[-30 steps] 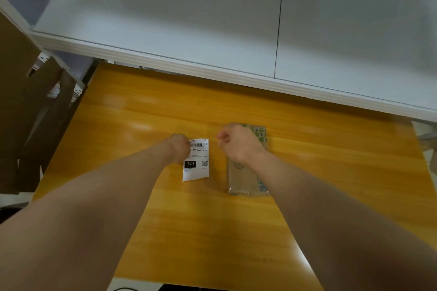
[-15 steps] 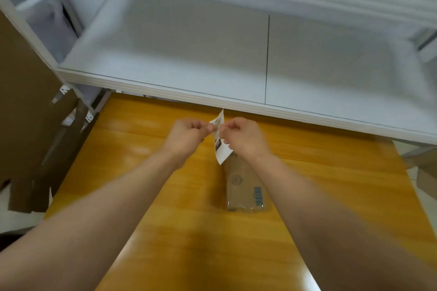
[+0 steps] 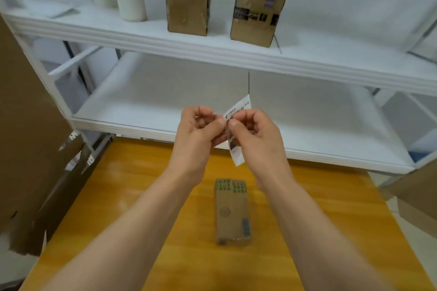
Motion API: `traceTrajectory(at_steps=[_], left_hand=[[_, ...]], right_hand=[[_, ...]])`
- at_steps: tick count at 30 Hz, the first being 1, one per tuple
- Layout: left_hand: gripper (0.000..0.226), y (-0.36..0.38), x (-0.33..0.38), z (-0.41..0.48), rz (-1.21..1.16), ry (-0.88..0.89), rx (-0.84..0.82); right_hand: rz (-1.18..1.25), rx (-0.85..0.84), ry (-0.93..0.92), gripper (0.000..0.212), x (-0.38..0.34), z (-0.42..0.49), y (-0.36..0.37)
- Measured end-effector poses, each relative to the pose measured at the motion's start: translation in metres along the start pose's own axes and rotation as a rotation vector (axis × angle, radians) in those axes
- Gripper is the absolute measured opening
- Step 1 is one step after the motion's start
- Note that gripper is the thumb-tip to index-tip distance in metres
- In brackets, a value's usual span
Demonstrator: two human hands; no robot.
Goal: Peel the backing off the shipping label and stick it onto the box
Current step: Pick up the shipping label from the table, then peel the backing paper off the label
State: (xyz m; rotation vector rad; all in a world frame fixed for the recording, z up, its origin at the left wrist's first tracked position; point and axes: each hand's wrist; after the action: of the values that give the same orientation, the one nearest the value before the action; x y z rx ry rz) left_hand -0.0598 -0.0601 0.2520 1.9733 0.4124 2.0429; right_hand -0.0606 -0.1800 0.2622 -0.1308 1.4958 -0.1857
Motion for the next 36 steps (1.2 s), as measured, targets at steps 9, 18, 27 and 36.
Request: traceTrajectory(at_steps=[9,18,27,36], left_hand=[[0.037,0.037,0.026,-0.043,-0.126,0.092,-0.057],[0.024,0.052,0.037,-0.061,-0.085,0.185,-0.140],[0.022,0.054,0.041,-0.061,0.065,0.273,-0.162],[0.020,0.051,0.045,-0.062,0.069,0.263,-0.162]], right_hand=[[0.059,-0.008,-0.126,0.002,-0.039,-0.040,-0.038],[0.032,-0.046,-0.261,0.001,-0.058,-0.058,-0.058],[0.096,-0.116,-0.263,0.019,-0.060,-0.059,-0.066],[0.101,-0.125,-0.268,0.025,-0.061,-0.060,-0.066]])
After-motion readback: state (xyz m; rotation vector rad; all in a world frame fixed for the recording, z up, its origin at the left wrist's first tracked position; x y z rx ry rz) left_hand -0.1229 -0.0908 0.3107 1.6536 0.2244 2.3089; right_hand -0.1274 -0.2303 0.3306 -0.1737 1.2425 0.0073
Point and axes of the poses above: each hand's wrist, its own z-axis towards the middle knuckle, its own y-axis out of the palm, x = y × z, and after that the axes turned 5 degrees about -x, right-handed
